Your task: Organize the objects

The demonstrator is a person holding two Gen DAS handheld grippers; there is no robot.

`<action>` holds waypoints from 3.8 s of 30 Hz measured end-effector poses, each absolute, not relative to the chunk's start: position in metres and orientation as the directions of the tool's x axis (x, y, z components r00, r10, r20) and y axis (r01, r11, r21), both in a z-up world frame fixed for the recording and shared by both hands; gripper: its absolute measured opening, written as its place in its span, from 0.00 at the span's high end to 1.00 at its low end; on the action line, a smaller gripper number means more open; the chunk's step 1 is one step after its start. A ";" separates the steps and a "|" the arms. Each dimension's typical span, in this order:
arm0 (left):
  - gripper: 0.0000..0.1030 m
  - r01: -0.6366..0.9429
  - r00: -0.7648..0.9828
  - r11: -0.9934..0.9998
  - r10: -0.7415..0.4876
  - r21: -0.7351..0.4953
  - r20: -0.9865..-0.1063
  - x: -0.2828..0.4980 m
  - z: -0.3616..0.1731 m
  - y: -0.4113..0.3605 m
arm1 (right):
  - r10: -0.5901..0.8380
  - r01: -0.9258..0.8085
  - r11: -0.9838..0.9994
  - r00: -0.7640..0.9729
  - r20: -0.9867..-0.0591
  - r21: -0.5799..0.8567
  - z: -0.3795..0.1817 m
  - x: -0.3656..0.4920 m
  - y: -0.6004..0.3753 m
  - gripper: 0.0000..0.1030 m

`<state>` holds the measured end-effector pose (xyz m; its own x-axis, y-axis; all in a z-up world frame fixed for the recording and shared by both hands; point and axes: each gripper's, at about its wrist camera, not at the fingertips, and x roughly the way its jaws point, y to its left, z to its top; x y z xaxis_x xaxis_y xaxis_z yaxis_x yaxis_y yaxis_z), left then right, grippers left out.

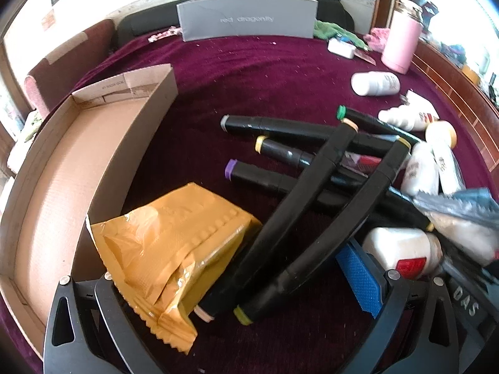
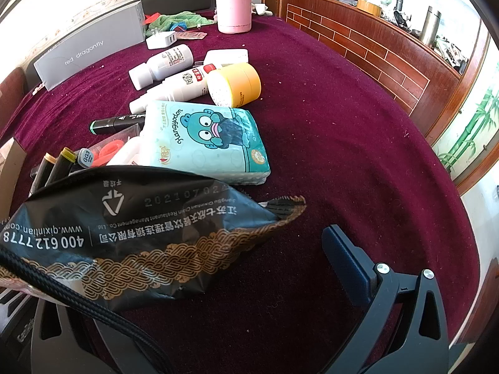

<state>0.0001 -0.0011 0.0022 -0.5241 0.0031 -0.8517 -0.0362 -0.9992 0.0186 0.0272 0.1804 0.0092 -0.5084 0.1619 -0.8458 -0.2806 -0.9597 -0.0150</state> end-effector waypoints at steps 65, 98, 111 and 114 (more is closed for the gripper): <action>0.02 -0.241 -0.703 -0.965 0.102 0.101 -0.704 0.031 0.058 -0.029 | -0.043 -0.048 -0.991 -0.771 -0.635 0.125 0.079 0.093 0.242 0.00; 0.02 -0.285 -0.626 -0.950 0.086 0.125 -0.775 0.048 0.040 0.003 | -0.075 -0.069 -0.980 -0.739 -0.670 0.185 0.063 0.091 0.257 0.00; 0.02 -0.281 -0.637 -0.950 0.079 0.135 -0.766 0.038 0.044 -0.007 | -0.074 -0.076 -0.979 -0.733 -0.676 0.190 0.059 0.087 0.259 0.00; 0.06 -0.281 -0.646 -0.951 0.091 0.126 -0.758 0.032 0.050 -0.018 | -0.072 -0.083 -0.978 -0.734 -0.676 0.193 0.059 0.086 0.261 0.00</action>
